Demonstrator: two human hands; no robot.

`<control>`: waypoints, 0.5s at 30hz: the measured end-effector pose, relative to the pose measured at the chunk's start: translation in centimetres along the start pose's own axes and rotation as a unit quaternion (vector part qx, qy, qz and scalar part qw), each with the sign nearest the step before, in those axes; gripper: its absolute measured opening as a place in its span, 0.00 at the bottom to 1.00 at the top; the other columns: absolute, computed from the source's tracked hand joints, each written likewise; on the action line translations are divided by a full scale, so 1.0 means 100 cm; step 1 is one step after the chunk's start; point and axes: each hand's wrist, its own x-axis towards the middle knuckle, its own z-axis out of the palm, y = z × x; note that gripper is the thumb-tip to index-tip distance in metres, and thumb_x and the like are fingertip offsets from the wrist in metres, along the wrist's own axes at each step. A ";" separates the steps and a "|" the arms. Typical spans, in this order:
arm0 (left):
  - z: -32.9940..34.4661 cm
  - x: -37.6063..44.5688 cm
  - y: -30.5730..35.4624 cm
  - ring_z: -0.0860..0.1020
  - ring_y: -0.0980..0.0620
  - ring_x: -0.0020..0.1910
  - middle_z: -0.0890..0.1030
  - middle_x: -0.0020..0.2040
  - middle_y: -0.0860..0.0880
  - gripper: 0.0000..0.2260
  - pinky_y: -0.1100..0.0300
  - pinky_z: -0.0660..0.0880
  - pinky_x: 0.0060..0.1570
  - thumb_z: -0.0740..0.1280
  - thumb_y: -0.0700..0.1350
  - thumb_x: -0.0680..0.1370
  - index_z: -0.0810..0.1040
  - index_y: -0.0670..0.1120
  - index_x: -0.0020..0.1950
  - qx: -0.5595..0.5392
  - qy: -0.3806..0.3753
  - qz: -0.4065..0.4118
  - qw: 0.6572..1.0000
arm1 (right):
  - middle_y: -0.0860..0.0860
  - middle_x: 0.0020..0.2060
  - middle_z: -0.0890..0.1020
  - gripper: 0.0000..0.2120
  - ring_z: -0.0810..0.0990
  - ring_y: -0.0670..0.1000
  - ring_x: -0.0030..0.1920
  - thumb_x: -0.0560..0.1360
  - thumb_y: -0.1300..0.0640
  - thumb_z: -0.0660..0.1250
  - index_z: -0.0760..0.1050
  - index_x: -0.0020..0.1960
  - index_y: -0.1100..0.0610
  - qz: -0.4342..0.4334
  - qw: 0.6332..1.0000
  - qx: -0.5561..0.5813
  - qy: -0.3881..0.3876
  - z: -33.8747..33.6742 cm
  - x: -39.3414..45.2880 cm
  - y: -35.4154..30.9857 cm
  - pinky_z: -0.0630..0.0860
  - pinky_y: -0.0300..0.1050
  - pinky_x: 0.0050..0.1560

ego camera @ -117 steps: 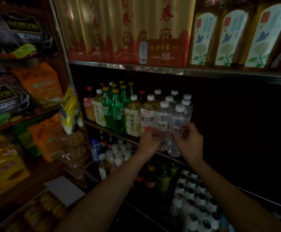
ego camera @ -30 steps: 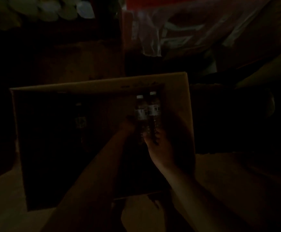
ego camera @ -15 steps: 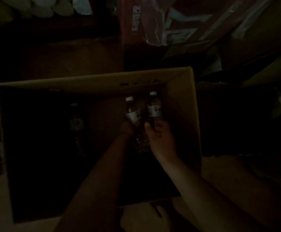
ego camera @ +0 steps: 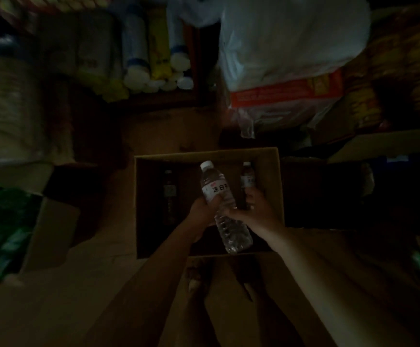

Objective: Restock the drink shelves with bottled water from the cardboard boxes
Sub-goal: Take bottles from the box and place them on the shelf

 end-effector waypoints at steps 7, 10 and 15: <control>-0.005 -0.134 0.116 0.82 0.48 0.53 0.83 0.54 0.45 0.18 0.50 0.78 0.55 0.68 0.53 0.75 0.76 0.44 0.60 0.043 -0.130 0.116 0.984 | 0.46 0.53 0.83 0.25 0.81 0.44 0.54 0.66 0.48 0.77 0.74 0.60 0.48 -0.019 0.986 -0.023 -0.162 -0.053 -0.117 -0.099 0.77 0.41 0.49; 0.006 -0.187 0.180 0.82 0.46 0.52 0.83 0.53 0.43 0.15 0.51 0.78 0.55 0.68 0.49 0.76 0.77 0.42 0.59 0.052 -0.152 0.171 0.972 | 0.46 0.50 0.84 0.21 0.83 0.42 0.49 0.66 0.52 0.78 0.76 0.57 0.49 -0.074 0.988 -0.005 -0.138 -0.079 -0.161 -0.150 0.79 0.40 0.50; 0.029 -0.268 0.285 0.82 0.43 0.54 0.83 0.54 0.43 0.22 0.49 0.78 0.54 0.74 0.49 0.71 0.76 0.42 0.60 0.063 -0.202 0.254 0.944 | 0.49 0.51 0.84 0.22 0.82 0.47 0.53 0.66 0.60 0.78 0.76 0.57 0.51 -0.192 0.979 0.048 -0.055 -0.125 -0.236 -0.231 0.79 0.43 0.53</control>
